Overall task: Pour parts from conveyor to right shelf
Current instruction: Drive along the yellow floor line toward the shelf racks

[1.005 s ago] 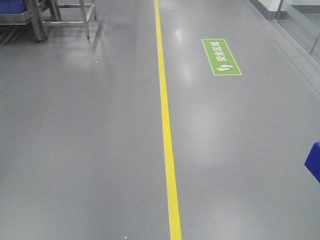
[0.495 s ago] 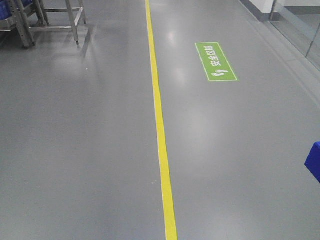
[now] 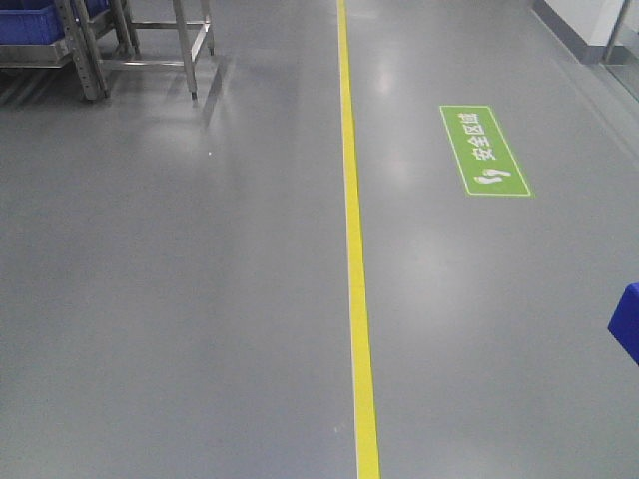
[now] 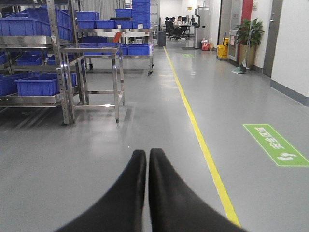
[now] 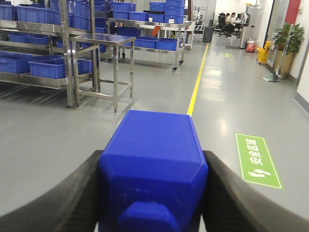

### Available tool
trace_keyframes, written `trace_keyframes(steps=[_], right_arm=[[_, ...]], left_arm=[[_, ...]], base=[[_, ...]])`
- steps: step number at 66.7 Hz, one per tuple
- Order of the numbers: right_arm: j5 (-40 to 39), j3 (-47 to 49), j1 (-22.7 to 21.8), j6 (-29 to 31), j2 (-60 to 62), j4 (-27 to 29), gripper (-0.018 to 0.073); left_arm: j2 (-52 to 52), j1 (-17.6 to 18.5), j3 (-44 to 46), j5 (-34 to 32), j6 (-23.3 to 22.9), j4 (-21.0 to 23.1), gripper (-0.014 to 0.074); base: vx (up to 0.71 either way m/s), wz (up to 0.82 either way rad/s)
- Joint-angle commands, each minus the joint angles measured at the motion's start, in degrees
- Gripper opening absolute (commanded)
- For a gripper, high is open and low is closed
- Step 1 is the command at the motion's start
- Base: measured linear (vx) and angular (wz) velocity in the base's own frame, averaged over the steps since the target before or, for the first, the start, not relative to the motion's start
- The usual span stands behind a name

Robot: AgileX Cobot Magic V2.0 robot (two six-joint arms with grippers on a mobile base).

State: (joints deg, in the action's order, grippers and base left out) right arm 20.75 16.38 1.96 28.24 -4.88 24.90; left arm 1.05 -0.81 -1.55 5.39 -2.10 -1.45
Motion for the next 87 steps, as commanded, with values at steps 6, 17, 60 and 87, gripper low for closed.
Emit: trace_keyframes(steps=[6,17,60,87], right_arm=[[-4.4,1.4,-0.4,0.4,-0.7,0.4,-0.0008],[-4.4,1.4,-0.4,0.3,-0.7,0.4,-0.0008],[-4.4,1.4,-0.4,0.4,-0.7,0.5,-0.0008],[-4.4,1.4,-0.4,0.4,-0.7,0.4,-0.0008]], left_arm=[[0.3,-0.1,1.5,-4.1,-0.4,0.4,-0.0006],[0.3,-0.1,1.5,-4.1,-0.4,0.4,-0.0006],[0.3,-0.1,1.5,-4.1,-0.4,0.4,-0.0006],[0.3,-0.1,1.5,-4.1,-0.4,0.4,-0.0006]], base=[[0.49,0.10],[0.50,0.01],[0.59,-0.18],[0.69,0.04]])
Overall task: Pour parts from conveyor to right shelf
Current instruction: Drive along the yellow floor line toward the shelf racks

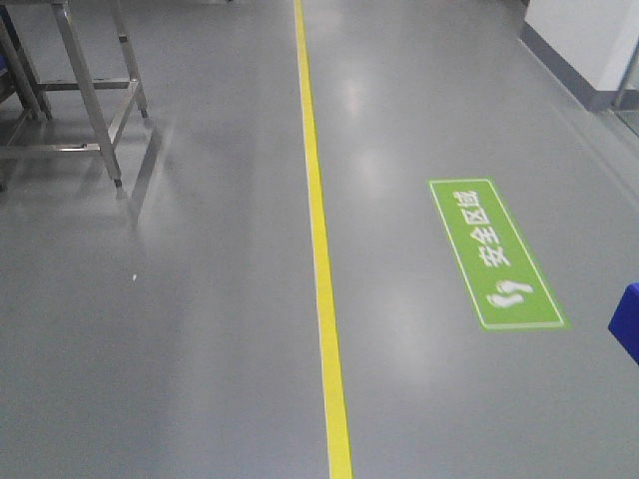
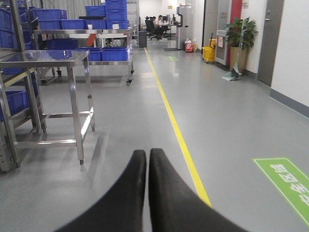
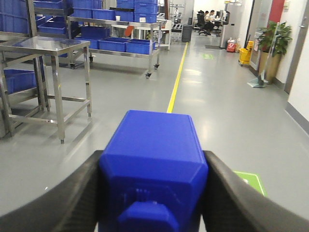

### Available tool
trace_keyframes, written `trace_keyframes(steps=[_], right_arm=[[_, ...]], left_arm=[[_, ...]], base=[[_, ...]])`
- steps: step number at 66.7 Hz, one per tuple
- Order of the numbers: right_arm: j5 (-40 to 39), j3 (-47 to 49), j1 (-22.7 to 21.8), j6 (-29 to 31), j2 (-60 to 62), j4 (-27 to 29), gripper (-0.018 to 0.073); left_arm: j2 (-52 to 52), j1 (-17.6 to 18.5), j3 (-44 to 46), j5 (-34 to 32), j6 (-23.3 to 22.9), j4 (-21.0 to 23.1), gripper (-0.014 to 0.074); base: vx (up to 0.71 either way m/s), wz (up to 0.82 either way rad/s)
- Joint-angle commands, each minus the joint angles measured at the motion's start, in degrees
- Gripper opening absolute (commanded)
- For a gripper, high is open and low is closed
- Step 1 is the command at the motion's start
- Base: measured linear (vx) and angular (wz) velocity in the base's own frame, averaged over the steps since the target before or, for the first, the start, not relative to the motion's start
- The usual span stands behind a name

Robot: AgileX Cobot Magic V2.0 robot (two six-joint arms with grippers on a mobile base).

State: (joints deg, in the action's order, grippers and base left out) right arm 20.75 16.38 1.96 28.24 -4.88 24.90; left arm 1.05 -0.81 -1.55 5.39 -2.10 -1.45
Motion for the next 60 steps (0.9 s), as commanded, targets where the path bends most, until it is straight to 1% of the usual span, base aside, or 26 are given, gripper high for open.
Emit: trace_keyframes(steps=[1,30,60], right_arm=[[-4.4,1.4,-0.4,0.4,-0.7,0.4,-0.0008],[-4.4,1.4,-0.4,0.4,-0.7,0.4,-0.0008],[-4.4,1.4,-0.4,0.4,-0.7,0.3,-0.0008]], left_arm=[[0.3,-0.1,1.5,-4.1,-0.4,0.4,-0.0006],[0.3,-0.1,1.5,-4.1,-0.4,0.4,-0.0006],[0.3,-0.1,1.5,-4.1,-0.4,0.4,-0.0006]], base=[[0.74,0.14],[0.72,0.16],[0.75,-0.07]])
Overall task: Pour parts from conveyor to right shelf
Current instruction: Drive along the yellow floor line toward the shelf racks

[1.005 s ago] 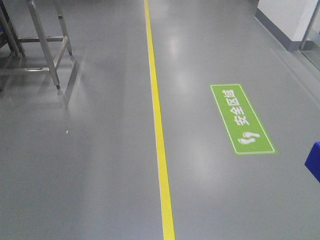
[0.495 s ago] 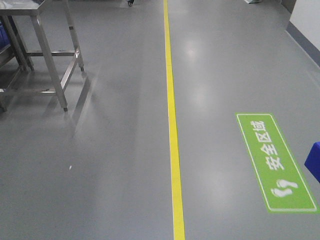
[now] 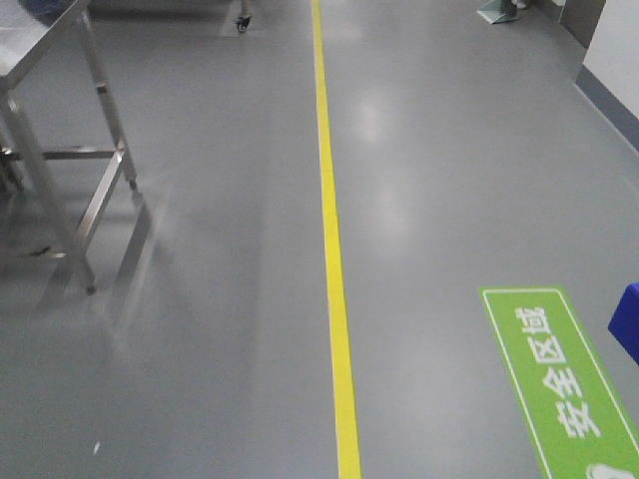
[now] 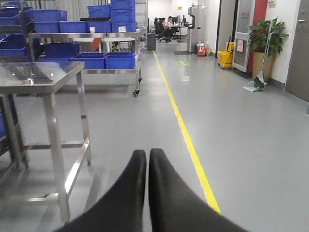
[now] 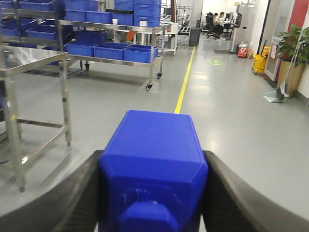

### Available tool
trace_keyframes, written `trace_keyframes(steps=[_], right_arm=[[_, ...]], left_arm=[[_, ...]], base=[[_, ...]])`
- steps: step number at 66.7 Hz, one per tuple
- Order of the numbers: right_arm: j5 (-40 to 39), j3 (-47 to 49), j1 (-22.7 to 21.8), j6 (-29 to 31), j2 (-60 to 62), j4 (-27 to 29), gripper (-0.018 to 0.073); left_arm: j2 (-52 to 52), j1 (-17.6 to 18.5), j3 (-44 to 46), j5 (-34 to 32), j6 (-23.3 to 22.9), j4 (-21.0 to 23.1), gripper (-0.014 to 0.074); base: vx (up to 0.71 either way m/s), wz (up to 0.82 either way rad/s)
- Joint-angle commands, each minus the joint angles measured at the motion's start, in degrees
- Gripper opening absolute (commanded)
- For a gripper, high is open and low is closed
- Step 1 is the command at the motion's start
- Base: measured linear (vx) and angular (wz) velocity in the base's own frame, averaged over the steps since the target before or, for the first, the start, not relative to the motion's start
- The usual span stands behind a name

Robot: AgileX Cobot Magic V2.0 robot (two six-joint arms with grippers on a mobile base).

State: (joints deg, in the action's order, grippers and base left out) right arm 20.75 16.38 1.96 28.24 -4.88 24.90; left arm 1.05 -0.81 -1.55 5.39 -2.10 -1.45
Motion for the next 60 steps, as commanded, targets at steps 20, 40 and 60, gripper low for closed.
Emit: trace_keyframes(steps=[20,40,60], right_arm=[[-4.4,1.4,-0.4,0.4,-0.7,0.3,-0.0008],[-4.4,1.4,-0.4,0.4,-0.7,0.3,-0.0008],[-4.4,1.4,-0.4,0.4,-0.7,0.3,-0.0008]], left_arm=[[0.3,-0.1,1.5,-4.1,-0.4,0.4,-0.0006],[0.3,-0.1,1.5,-4.1,-0.4,0.4,-0.0006],[0.3,-0.1,1.5,-4.1,-0.4,0.4,-0.0006]], base=[[0.75,-0.07],[0.76,0.10],[0.76,0.08]])
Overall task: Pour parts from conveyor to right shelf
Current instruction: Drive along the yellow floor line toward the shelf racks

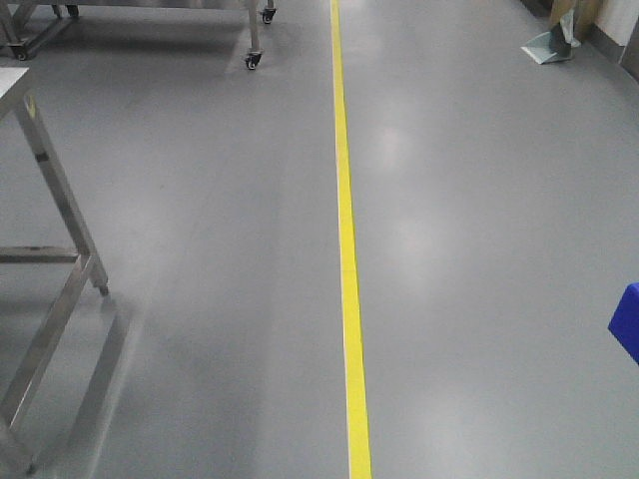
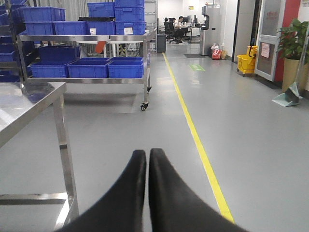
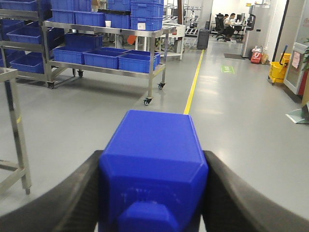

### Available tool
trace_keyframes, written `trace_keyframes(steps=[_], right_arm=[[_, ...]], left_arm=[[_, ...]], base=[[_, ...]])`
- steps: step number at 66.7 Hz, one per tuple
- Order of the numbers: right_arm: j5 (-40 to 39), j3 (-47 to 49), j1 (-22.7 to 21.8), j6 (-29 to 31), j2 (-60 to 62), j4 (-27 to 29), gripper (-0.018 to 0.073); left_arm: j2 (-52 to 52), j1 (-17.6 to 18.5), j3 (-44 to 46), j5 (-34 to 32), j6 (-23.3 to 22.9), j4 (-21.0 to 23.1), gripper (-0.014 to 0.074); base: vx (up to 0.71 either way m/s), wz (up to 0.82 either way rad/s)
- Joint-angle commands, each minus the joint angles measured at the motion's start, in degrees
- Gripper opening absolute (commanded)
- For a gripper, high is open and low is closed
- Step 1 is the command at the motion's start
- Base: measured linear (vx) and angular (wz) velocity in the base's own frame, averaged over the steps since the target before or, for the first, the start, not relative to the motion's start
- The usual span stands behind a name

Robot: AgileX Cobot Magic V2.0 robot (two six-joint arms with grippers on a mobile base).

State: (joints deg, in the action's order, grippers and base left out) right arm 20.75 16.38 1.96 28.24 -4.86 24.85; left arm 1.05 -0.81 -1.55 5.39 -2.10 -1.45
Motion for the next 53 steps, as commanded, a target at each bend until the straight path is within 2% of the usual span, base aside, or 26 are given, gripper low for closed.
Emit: trace_keyframes(steps=[1,53], right_arm=[[-4.4,1.4,-0.4,0.4,-0.7,0.3,-0.0008],[-4.4,1.4,-0.4,0.4,-0.7,0.3,-0.0008]], left_arm=[[0.3,-0.1,1.5,-4.1,-0.4,0.4,-0.0006],[0.3,-0.1,1.5,-4.1,-0.4,0.4,-0.0006]], base=[[0.75,0.04],[0.78,-0.03]])
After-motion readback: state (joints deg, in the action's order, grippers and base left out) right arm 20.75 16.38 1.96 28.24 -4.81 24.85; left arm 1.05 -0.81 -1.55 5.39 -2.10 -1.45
